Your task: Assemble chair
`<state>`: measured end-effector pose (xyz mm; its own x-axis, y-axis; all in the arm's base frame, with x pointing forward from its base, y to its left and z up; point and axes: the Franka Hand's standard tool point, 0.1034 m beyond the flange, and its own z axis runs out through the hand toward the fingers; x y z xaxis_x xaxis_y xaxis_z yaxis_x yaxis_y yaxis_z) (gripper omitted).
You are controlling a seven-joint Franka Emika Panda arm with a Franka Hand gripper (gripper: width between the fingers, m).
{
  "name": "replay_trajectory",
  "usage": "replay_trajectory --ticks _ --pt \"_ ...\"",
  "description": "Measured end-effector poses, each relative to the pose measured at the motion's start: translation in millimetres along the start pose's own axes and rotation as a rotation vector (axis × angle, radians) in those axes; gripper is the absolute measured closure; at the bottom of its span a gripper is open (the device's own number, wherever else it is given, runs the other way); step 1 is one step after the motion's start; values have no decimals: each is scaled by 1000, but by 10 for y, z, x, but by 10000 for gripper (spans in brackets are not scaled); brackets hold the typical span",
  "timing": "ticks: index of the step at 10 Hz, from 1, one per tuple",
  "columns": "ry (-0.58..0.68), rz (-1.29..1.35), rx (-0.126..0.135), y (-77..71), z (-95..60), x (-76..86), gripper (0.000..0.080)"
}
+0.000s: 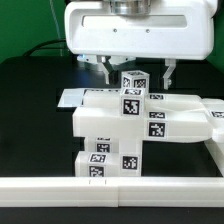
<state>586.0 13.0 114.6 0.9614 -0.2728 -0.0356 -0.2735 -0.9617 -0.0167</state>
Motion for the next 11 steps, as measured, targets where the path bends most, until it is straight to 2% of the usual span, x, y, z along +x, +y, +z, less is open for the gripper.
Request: replay_trajectory --ticks 5,6,7,8,9,11 --pt "1 -354 -15 3 5 -4 151" --pt "1 -354 -15 4 5 -4 254" --pt "1 -354 -15 4 5 -4 254" --pt "1 -354 -15 4 5 -4 438" --pt "1 -346 -15 4 6 -4 515" --pt "1 -333 -15 12 7 -2 515"
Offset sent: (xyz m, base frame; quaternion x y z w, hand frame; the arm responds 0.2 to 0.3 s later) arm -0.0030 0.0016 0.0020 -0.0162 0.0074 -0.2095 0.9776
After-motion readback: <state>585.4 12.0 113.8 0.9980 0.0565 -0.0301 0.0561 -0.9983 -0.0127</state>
